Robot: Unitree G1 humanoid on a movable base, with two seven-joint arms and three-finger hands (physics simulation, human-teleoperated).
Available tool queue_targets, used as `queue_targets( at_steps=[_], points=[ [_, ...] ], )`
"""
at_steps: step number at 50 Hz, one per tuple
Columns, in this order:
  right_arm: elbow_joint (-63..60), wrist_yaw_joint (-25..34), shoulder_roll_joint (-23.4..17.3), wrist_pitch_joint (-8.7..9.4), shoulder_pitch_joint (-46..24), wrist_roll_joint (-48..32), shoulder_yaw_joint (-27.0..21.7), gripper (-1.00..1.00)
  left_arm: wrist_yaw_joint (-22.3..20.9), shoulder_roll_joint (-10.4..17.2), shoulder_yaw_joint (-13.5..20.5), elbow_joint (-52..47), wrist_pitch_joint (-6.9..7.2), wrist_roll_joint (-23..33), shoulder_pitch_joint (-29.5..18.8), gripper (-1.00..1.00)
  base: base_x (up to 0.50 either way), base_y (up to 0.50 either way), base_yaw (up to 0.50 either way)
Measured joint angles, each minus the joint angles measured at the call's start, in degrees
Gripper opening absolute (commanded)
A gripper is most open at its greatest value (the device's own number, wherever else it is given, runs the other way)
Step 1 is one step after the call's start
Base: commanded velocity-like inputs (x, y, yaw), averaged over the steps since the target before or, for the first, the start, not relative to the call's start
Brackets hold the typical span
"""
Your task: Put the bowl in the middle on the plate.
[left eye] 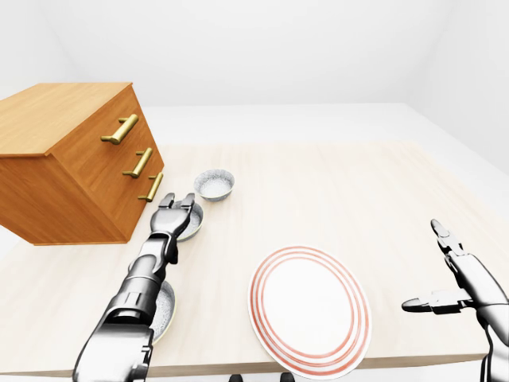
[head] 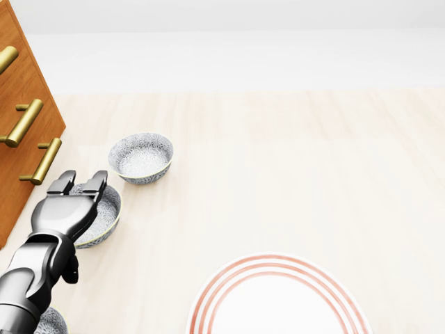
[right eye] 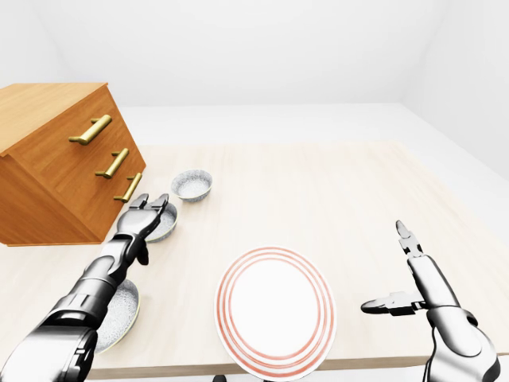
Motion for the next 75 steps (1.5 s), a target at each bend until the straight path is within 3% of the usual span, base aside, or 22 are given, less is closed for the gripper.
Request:
queue_targets(
  at_steps=[26,27,28,29,30,32,33,60,68,75],
  points=[
    [-0.3,0.2,0.1,0.00,0.0,0.0,0.0,1.00,0.1,0.0,-0.2,0.5,0.00,-0.2,0.1,1.00,0.00,0.00,0.00],
    [-0.3,0.2,0.1,0.00,0.0,0.0,0.0,1.00,0.1,0.0,-0.2,0.5,0.00,-0.2,0.1,0.59,0.00,0.00,0.00],
    [-0.3,0.2,0.1,0.00,0.0,0.0,0.0,1.00,0.1,0.0,-0.2,0.6,0.00,-0.2,0.0,0.43,0.00,0.00,0.00],
    [-0.3,0.2,0.1,0.00,0.0,0.0,0.0,1.00,0.1,0.0,-0.2,0.6,0.00,-0.2,0.0,-0.03,0.00,0.00,0.00],
    [-0.3,0.2,0.1,0.00,0.0,0.0,0.0,1.00,0.1,0.0,-0.2,0.7,0.00,-0.2,0.0,-0.62,0.00,0.00,0.00],
    [-0.3,0.2,0.1,0.00,0.1,0.0,0.0,1.00,0.2,-0.1,-0.2,0.9,0.00,-0.3,0.0,-0.62,0.00,0.00,0.00],
    [-0.2,0.2,0.1,0.00,0.1,0.0,0.0,1.00,0.1,-0.1,-0.3,1.0,0.00,-0.3,0.0,-1.00,0.00,0.00,0.00],
    [-1.7,1.4,0.8,-0.23,0.6,0.2,-0.4,1.00,-0.6,-0.3,0.5,-0.7,0.00,-2.1,0.8,-1.00,0.00,0.00,0.00],
    [-1.0,1.1,0.8,-0.67,0.5,0.1,-0.2,1.00,-2.9,-0.1,0.9,-3.9,0.00,-2.7,2.3,-1.00,0.00,0.00,0.00],
    [-1.1,1.1,0.8,-0.60,0.6,0.0,-0.2,1.00,-8.6,-0.1,1.7,-11.7,0.00,-3.2,6.0,-1.00,0.00,0.00,0.00]
  ],
)
